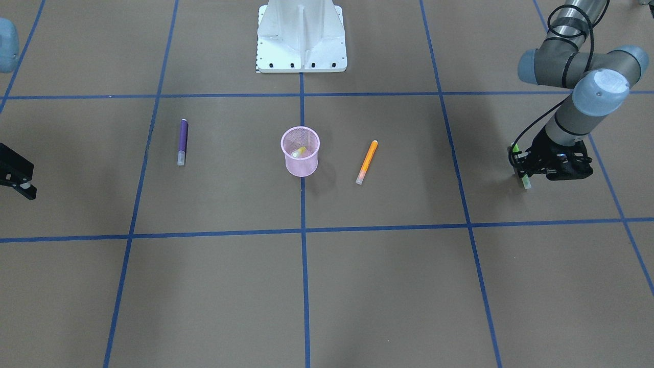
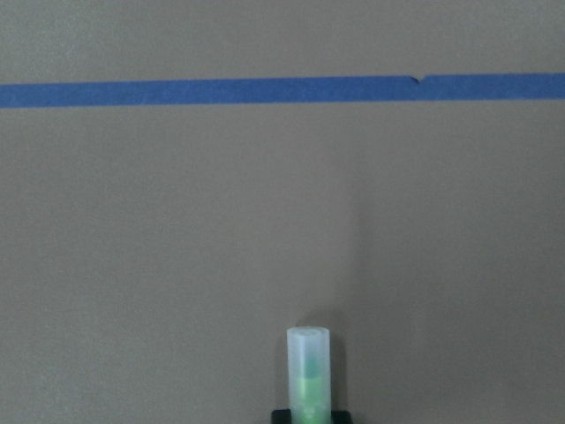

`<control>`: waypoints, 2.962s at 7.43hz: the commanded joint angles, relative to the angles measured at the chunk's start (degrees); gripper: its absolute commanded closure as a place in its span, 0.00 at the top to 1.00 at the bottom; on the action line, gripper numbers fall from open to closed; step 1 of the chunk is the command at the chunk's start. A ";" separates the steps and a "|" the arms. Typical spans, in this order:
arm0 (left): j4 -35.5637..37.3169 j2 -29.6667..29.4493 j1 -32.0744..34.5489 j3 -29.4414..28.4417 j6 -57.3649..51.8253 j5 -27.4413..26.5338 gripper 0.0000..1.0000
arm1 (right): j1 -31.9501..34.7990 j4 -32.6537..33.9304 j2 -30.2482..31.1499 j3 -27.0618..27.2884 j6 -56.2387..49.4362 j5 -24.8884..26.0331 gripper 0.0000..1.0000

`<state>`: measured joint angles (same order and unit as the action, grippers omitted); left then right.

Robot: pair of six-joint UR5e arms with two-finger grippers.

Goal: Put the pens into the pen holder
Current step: 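Grasp the green marker upright with the left gripper, then lift the green marker and carry it with the left gripper to the cup, then lower the green marker into the pink cup and release it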

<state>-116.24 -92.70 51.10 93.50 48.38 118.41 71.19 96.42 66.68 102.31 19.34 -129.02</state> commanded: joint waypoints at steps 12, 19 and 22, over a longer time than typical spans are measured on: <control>-35.70 -27.26 -24.62 2.67 -11.62 -33.20 0.00 | 0.00 -0.35 0.30 0.17 0.70 0.09 1.00; -40.20 -29.73 -29.66 -3.32 -11.65 -38.95 1.00 | -0.09 -0.35 0.30 -0.09 0.79 0.35 1.00; -39.51 -29.30 -28.53 -1.84 -11.73 -38.34 0.99 | -0.09 -0.35 0.12 0.25 2.71 0.18 1.00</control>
<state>-156.86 -122.23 21.84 91.04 36.75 79.73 71.10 96.06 66.89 102.33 20.69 -128.77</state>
